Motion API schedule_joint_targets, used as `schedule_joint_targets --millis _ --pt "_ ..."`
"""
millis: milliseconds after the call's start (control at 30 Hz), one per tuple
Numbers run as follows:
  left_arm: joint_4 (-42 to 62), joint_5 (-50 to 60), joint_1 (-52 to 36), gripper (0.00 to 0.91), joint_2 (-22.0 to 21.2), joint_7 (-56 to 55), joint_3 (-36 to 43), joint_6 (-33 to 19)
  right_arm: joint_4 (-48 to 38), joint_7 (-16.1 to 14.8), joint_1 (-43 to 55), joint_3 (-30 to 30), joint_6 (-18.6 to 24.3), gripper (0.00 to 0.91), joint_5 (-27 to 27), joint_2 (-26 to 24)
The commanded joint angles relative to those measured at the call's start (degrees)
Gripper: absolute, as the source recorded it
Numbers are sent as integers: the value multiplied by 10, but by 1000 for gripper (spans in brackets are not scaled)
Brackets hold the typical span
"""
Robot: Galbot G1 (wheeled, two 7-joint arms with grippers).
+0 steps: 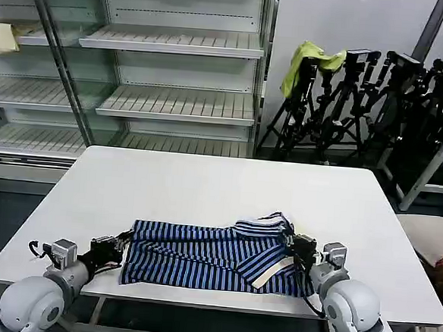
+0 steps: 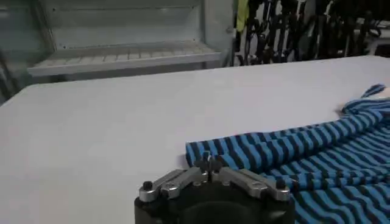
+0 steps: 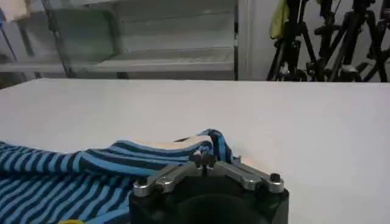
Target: Fold and organize the clothes.
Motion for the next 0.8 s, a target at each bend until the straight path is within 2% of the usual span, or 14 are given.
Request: schedule_joint_targets --millis 33,67,233,433,567,800 --pt "-13 14 16 907 0 -3 -2 17 -20 -5 4 -5 -1 504 -19 4" --pt "-14 15 17 907 0 -3 -2 17 -19 -3 4 -3 -4 907 -19 4" --pt "-26 12 18 907 -7 -10 -23 11 -2 -11 -3 21 -9 907 -15 -2" --pt "-77 -86 13 907 -20 -103 -65 11 64 -16 -36 63 -11 907 -16 -13" --pt "-85 -126 28 907 -31 -212 -22 -2 92 -22 -56 72 -9 907 -34 -6" --pt "-80 -127 52 907 -71 -253 17 -13 106 -29 -70 73 -6 907 -56 1"
